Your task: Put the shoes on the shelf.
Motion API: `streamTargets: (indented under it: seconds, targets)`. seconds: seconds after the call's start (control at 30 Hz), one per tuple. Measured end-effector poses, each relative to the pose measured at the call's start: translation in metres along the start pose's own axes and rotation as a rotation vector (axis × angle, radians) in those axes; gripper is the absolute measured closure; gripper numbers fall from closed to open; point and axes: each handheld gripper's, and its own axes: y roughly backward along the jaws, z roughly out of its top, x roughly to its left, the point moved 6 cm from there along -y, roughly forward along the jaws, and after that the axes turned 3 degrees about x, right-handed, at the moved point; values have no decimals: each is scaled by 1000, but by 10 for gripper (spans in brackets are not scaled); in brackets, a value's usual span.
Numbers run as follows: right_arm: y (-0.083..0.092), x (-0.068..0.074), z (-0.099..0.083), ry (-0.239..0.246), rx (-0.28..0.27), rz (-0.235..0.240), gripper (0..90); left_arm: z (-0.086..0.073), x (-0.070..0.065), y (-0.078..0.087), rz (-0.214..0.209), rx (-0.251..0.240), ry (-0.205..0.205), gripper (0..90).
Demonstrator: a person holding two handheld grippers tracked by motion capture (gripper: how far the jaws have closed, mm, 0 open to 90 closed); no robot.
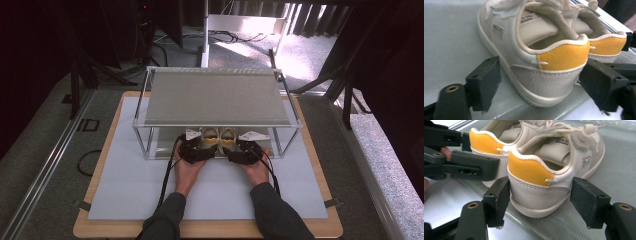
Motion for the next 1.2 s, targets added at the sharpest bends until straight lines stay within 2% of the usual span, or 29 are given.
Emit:
streamTargets:
  seconds: [0.1,0.23,0.27,0.33,0.43,0.5,0.73,0.83,1.0,1.2]
  targets:
    - [6,2,2,15,-14,-9,334,-2,1,7,2,-1,-18,176]
    - [17,3,5,15,-34,-9,334,-5,2,15,-5,-1,-21,195]
    - [21,3,5,15,-34,-11,334,-7,2,21,-5,-7,-47,203]
    - [25,4,3,11,-31,-10,334,-11,0,29,-10,-12,-61,213]
    - [34,7,-5,38,-16,-13,340,-21,-1,42,2,-26,-91,241]
    - [38,8,-11,55,-7,-21,340,-27,0,50,-9,-32,-96,260]
    - [58,6,-35,55,21,-51,340,-44,7,73,-13,-16,-121,262]
    - [62,5,-42,54,31,-61,340,-51,10,81,-10,-8,-118,262]
    - [67,2,-49,43,34,-68,340,-63,15,91,6,7,-135,261]
    - [73,-1,-54,26,30,-71,341,-67,17,97,11,3,-123,261]
